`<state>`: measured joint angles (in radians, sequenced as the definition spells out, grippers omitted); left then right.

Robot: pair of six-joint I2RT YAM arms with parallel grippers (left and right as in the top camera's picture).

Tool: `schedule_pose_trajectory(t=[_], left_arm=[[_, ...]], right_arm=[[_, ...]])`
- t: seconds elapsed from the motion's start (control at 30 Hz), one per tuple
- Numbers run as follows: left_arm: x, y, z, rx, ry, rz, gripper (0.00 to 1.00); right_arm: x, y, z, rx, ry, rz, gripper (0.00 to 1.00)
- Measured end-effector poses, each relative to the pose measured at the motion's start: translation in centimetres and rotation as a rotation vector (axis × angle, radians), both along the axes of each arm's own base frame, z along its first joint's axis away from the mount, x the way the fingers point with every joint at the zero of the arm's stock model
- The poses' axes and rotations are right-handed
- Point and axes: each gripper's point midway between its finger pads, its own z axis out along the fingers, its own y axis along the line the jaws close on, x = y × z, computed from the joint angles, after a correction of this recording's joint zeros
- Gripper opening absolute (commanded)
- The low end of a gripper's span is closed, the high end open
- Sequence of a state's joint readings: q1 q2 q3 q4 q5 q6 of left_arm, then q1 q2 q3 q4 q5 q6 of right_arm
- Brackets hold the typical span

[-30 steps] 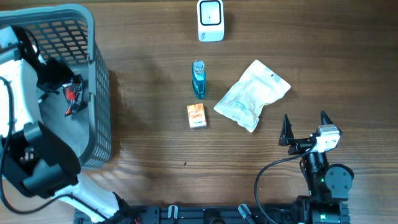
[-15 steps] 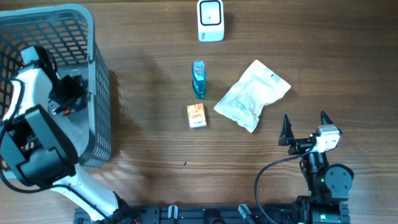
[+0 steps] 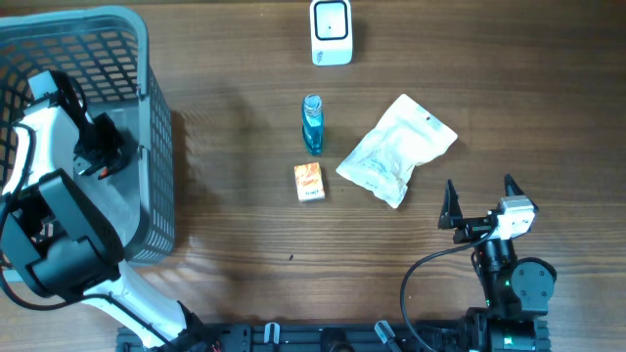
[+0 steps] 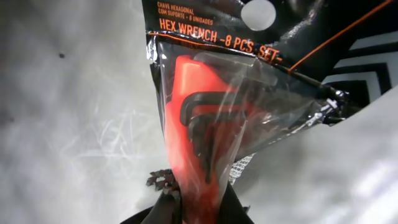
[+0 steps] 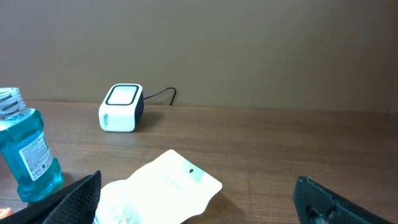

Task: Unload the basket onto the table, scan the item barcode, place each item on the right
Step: 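Carry the hex wrench pack to the scanner and drop it on the clear bag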

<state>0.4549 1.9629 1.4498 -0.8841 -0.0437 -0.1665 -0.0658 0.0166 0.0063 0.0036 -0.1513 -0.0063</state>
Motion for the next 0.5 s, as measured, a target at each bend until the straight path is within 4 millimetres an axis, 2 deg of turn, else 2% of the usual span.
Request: schedule_pose_trajectory(t=[0.07, 0.13, 0.27, 0.3, 0.37, 0.4, 0.43, 0.5], left_arm=[[0.6, 0.2, 1.5, 0.008, -0.025, 0.007, 0.04], [1.6, 0.5, 4.8, 0.034, -0.105, 0.008, 0.04], [2.8, 0.3, 14.3, 0.107, -0.344, -0.004, 0.04], [2.8, -0.1, 17.3, 0.12, -0.429, -0.014, 0.04], [2.0, -1.6, 23.7, 0.145, -0.608, -0.046, 0.04], [1.6, -2.4, 26.3, 0.152, -0.688, -0.062, 0.04], [1.3, -3.0, 28.1, 0.153, -0.746, -0.071, 0.04], [-0.2, -5.5, 33.5, 0.126, -0.923, -0.104, 0.04]], right_arm=[[0.0, 0.0, 0.0, 0.0, 0.0, 0.0, 1.0], [0.0, 0.0, 0.0, 0.0, 0.0, 0.0, 1.0], [0.0, 0.0, 0.0, 0.0, 0.0, 0.0, 1.0], [0.0, 0.0, 0.0, 0.0, 0.0, 0.0, 1.0], [0.0, 0.0, 0.0, 0.0, 0.0, 0.0, 1.0], [0.0, 0.0, 0.0, 0.0, 0.0, 0.0, 1.0], [0.0, 0.0, 0.0, 0.0, 0.0, 0.0, 1.0], [0.0, 0.0, 0.0, 0.0, 0.0, 0.0, 1.0]])
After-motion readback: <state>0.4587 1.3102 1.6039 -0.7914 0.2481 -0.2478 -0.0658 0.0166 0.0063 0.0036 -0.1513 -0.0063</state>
